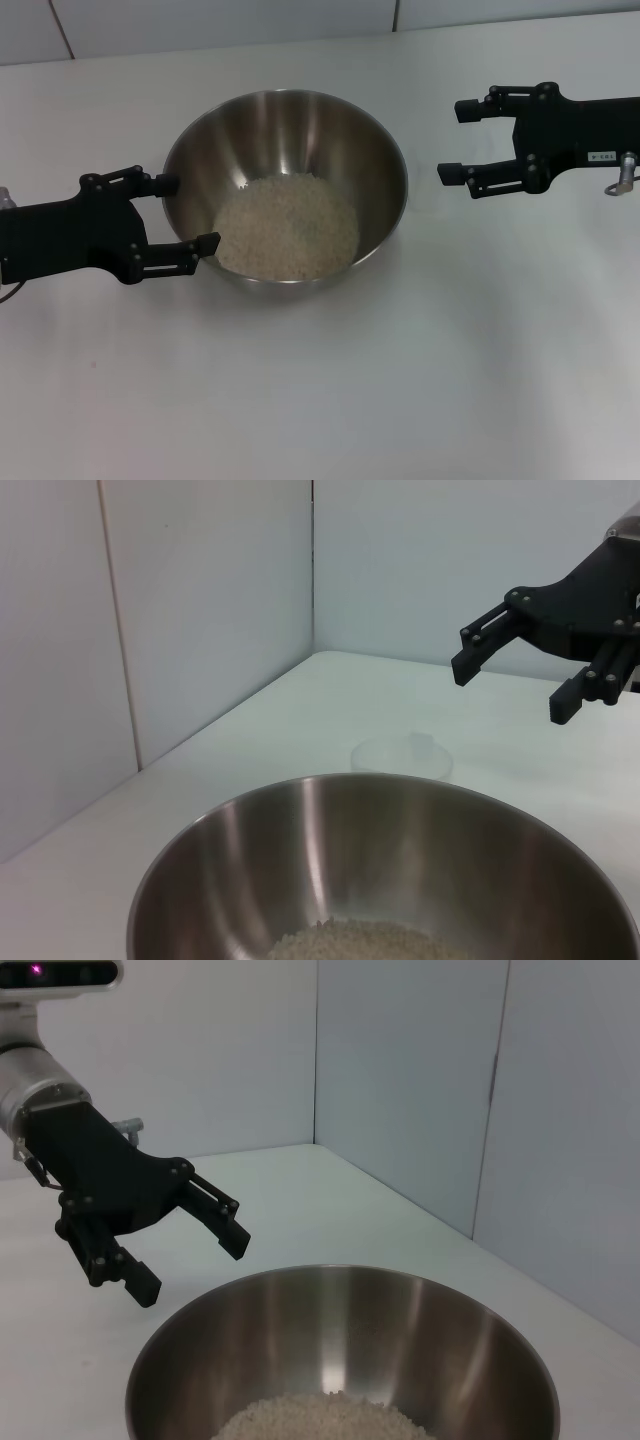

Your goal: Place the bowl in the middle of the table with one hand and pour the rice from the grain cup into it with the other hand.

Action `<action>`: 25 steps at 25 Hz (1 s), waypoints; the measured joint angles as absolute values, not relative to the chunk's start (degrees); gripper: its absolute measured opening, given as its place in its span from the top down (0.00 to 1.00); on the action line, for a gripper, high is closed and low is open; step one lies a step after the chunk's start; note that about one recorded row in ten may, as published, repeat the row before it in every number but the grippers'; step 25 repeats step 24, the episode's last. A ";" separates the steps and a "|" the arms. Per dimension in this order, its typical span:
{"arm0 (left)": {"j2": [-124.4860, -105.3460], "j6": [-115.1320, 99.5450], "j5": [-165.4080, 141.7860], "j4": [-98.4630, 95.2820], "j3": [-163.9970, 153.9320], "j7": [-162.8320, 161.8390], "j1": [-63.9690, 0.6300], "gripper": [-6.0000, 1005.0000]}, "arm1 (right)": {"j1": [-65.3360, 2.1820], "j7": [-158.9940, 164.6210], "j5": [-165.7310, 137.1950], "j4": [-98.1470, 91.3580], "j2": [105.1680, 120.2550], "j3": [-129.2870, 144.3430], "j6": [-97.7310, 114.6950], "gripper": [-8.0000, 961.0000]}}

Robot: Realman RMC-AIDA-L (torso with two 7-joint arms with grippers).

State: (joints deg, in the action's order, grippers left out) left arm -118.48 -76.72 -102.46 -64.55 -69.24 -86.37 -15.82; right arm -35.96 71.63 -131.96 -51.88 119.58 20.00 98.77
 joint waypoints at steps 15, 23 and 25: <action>-118.48 -76.73 -102.41 -64.69 -69.20 -86.40 -15.84 0.14 | -35.53 71.39 -131.22 -51.63 119.71 20.17 98.64 0.14; -118.47 -76.73 -102.38 -64.54 -69.16 -86.40 -15.88 0.14 | -35.43 71.28 -131.21 -51.67 119.71 20.21 98.21 0.15; -118.47 -76.73 -102.38 -64.54 -69.16 -86.40 -15.88 0.14 | -35.43 71.28 -131.21 -51.67 119.71 20.21 98.21 0.15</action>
